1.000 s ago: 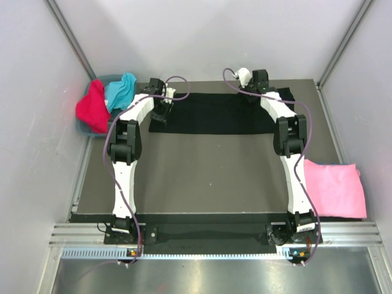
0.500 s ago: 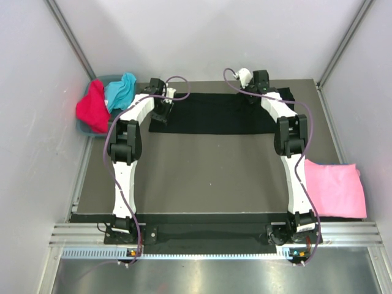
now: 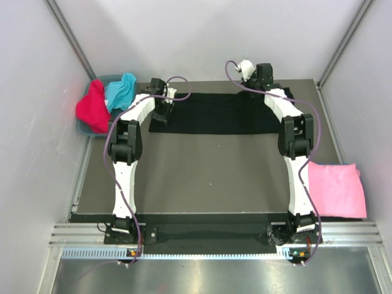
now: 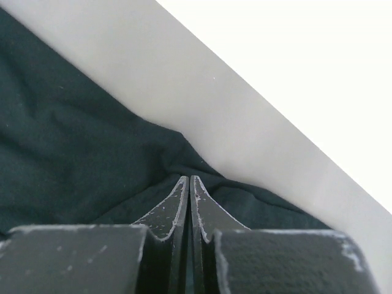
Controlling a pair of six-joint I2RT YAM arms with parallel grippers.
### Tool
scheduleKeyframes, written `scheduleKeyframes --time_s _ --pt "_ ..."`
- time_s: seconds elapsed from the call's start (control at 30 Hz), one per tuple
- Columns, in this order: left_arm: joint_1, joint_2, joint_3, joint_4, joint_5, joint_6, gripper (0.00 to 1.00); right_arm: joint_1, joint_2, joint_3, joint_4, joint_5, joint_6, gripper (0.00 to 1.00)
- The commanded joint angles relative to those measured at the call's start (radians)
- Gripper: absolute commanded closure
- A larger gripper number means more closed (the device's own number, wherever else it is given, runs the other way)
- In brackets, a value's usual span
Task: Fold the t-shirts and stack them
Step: Fold the tshirt
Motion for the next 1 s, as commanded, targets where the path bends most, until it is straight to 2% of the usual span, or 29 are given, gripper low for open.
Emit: scheduleKeyframes --time_s 0.0,0.07,0.1,0.13,0.23,0.5,0.97 --pt "-0.029 -0.001 -0.017 -0.034 0.039 -0.007 0.60 0.009 -0.066 0.012 0.033 -0.025 0.025 1.00" --pt "-0.031 0.000 -0.017 -0.035 0.034 -0.008 0.60 0.014 -0.052 0.016 0.030 -0.022 0.020 1.00" --pt "-0.031 0.000 -0.018 -0.037 0.030 -0.008 0.60 0.016 -0.044 0.021 0.028 0.001 0.020 0.96" --pt "-0.032 0.000 -0.018 -0.037 0.030 -0.008 0.59 0.016 -0.028 0.031 0.027 0.012 0.021 0.83" --pt "-0.034 -0.003 -0.024 -0.035 0.021 -0.008 0.58 0.016 -0.002 0.042 0.018 0.037 0.020 0.69" --pt "-0.038 -0.004 -0.031 -0.037 0.013 0.001 0.58 0.011 0.077 0.113 -0.022 0.030 0.029 0.73" --pt "-0.051 0.017 -0.014 -0.040 0.008 0.001 0.58 0.010 0.117 0.119 -0.035 0.024 0.038 0.75"
